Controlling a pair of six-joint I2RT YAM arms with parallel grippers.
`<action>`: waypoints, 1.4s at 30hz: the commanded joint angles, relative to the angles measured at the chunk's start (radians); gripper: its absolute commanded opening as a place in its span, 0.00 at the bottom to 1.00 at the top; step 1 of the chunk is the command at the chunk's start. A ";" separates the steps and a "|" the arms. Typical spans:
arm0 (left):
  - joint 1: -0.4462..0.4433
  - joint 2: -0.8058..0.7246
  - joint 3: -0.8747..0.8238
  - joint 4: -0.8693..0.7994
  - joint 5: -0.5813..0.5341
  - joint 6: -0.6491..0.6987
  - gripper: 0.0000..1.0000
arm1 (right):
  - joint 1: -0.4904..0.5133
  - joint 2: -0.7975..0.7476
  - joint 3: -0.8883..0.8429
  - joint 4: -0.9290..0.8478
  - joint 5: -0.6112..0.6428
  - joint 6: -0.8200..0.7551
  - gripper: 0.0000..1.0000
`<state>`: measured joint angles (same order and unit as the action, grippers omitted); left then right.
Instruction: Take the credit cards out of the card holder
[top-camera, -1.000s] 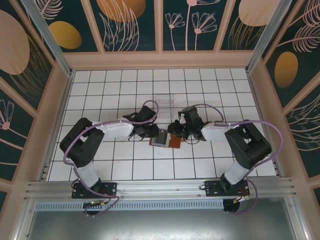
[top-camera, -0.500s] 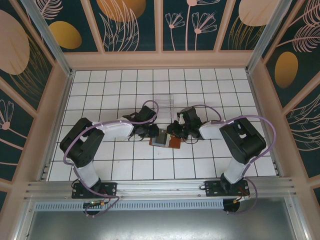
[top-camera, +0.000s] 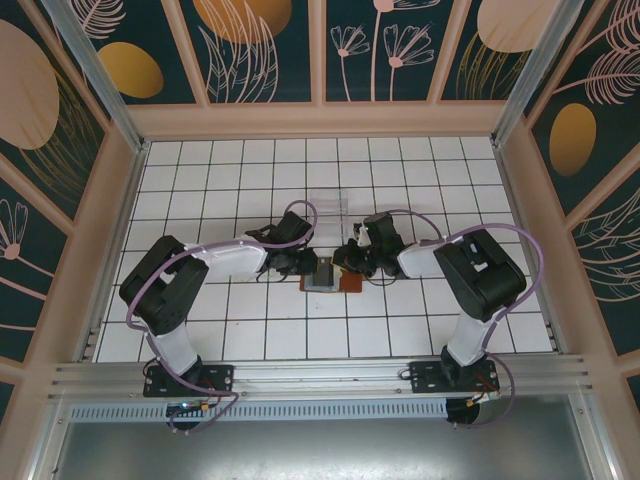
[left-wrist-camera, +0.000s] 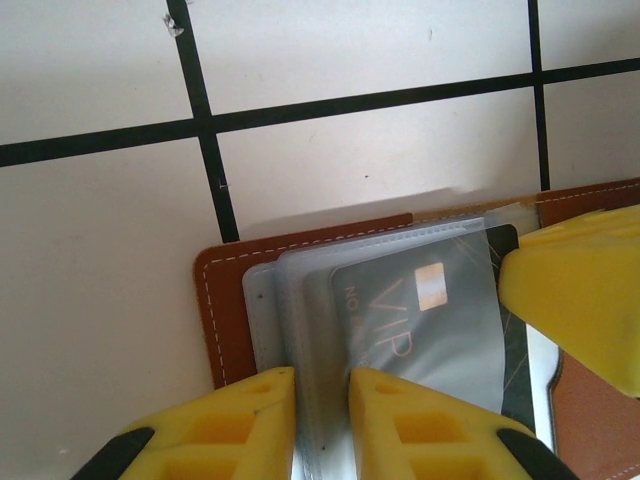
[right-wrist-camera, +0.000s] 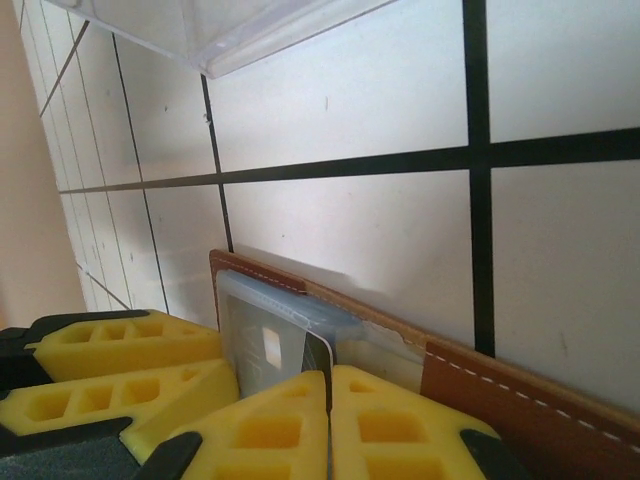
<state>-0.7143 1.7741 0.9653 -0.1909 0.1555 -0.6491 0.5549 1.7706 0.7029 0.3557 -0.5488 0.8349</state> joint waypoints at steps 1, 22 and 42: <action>-0.013 0.062 -0.032 -0.122 -0.003 -0.008 0.23 | 0.005 -0.003 -0.024 0.029 -0.010 0.010 0.06; -0.011 0.033 -0.048 -0.121 -0.018 -0.018 0.27 | -0.068 -0.197 -0.091 -0.157 0.095 -0.047 0.00; -0.012 -0.090 0.052 -0.137 -0.028 -0.020 0.40 | -0.094 -0.375 0.143 -0.466 0.194 -0.555 0.00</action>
<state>-0.7200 1.7348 0.9848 -0.2813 0.1478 -0.6643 0.4660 1.4101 0.7818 -0.0406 -0.3859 0.4633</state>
